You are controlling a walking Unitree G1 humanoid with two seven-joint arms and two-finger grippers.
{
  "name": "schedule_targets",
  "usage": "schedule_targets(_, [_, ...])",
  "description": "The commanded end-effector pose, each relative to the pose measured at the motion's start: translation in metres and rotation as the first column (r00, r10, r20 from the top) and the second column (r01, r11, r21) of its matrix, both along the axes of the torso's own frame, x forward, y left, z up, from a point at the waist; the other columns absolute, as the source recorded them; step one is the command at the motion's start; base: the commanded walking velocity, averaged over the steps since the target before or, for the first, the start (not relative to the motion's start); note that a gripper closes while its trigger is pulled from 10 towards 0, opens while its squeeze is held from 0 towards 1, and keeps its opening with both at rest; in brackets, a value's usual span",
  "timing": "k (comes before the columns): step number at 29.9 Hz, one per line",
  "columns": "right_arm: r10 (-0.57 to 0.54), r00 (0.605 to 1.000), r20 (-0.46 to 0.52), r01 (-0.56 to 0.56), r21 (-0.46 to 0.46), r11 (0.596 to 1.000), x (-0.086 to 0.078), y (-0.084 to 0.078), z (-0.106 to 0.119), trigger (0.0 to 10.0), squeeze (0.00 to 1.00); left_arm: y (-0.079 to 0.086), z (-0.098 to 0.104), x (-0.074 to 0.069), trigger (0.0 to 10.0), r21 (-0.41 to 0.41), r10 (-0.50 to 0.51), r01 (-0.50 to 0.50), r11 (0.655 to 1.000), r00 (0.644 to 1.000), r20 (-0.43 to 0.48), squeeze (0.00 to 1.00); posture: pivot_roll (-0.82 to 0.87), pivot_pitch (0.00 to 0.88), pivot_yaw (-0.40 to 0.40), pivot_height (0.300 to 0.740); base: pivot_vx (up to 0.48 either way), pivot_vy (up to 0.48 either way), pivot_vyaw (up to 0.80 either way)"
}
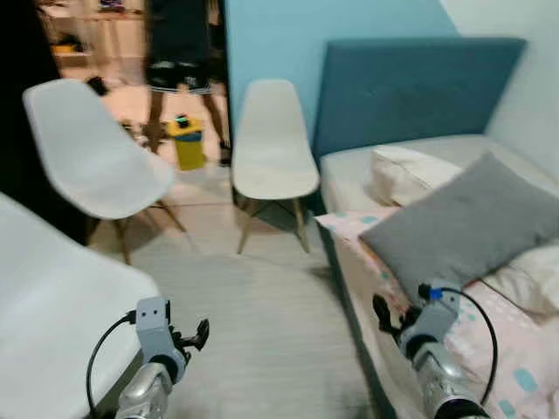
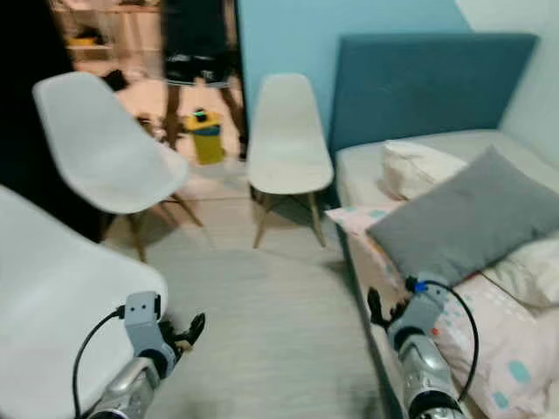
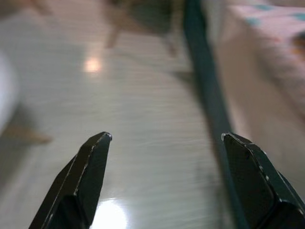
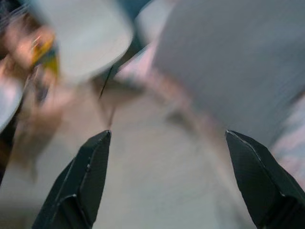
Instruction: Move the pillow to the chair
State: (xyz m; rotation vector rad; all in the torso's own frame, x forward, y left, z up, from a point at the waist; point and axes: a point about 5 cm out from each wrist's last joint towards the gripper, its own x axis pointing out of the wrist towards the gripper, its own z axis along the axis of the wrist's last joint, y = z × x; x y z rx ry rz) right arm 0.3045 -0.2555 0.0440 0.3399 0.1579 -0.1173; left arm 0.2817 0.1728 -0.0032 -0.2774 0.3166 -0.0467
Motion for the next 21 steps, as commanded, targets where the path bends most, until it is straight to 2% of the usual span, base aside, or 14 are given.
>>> schedule_targets(1, [-0.009,0.991,0.132,0.004,0.037,0.999,0.017,-0.001,0.028,10.0,0.0,0.0,0.005,0.004,10.0,0.0,-0.016,0.016,1.0,0.999,0.03,0.0,-0.02,0.001,0.014,0.74,0.48,0.0,-0.78])
schedule_targets(7, [-0.039,0.968,0.247,0.024,0.065,0.998,0.027,-0.009,0.055,10.0,0.0,-0.003,0.009,0.008,10.0,-0.006,-0.035,0.035,0.999,0.998,0.047,0.0,-0.03,0.001,0.02,0.74,0.48,0.0,-0.78])
schedule_targets(11, [-0.067,0.958,0.278,0.047,0.077,0.996,0.027,-0.014,0.062,10.0,0.0,-0.005,0.009,0.009,10.0,-0.01,-0.044,0.044,0.999,0.998,0.049,0.0,-0.03,0.002,0.023,0.74,0.48,0.0,-0.76])
schedule_targets(14, [-0.129,0.95,0.284,0.11,0.081,0.991,0.022,-0.029,0.065,10.0,0.0,-0.009,0.01,0.009,10.0,-0.006,-0.072,0.072,0.997,0.996,0.055,0.0,-0.03,0.002,0.028,0.74,0.435,0.0,-0.76])
schedule_targets(17, [-0.145,0.948,0.282,0.127,0.084,0.988,0.02,-0.033,0.065,10.0,0.0,-0.011,0.01,0.009,10.0,-0.003,-0.081,0.081,0.997,0.995,0.057,0.0,-0.03,0.002,0.028,0.74,0.405,0.0,-0.76])
schedule_targets(21, [-0.236,0.937,0.259,0.222,0.083,0.972,0.005,-0.058,0.062,10.0,0.0,-0.014,0.011,0.01,10.0,0.011,-0.098,0.098,0.995,0.993,0.058,0.0,-0.04,0.001,0.032,0.74,0.245,0.0,-0.75])
